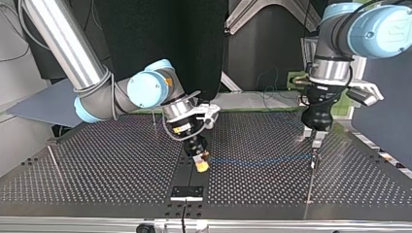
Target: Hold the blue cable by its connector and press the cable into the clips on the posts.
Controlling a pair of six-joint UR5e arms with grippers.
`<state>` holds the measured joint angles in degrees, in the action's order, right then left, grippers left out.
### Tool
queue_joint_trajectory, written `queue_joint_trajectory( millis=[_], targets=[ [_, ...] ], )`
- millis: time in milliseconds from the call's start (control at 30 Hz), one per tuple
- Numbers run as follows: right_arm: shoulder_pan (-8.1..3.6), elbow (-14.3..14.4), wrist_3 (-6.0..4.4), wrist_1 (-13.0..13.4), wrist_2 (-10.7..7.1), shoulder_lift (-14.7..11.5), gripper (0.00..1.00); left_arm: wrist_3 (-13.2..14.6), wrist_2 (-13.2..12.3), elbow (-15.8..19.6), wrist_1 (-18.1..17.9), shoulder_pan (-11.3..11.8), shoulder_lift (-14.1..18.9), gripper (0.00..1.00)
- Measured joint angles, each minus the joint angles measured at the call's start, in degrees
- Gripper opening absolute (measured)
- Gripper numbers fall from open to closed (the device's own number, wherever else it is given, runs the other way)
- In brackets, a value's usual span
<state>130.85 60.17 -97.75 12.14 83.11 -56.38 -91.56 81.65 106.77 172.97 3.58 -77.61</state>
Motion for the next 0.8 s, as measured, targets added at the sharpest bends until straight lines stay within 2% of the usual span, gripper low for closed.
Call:
queue_joint_trajectory(
  millis=[267, 433, 633, 800],
  targets=[
    [-0.02, 0.00, 0.00, 0.04, 0.04, 0.44, 0.00, -0.90, 0.06, -0.38, -1.16, -1.04, -0.51, 1.00],
    [-0.01, 0.00, 0.06, 0.01, 0.05, 0.99, 0.00, -2.39, 0.96, -1.76, -2.60, -2.41, -1.66, 1.00],
    [0.00, 0.00, 0.08, 0.08, 0.11, 1.05, 0.00, -3.23, 3.37, -4.34, -4.11, -3.92, -3.15, 1.00],
    [-0.08, 0.00, 0.04, 0.09, 0.13, 1.10, 0.00, -2.77, 5.93, -6.13, -3.45, -5.10, -5.09, 1.00]
  ],
)
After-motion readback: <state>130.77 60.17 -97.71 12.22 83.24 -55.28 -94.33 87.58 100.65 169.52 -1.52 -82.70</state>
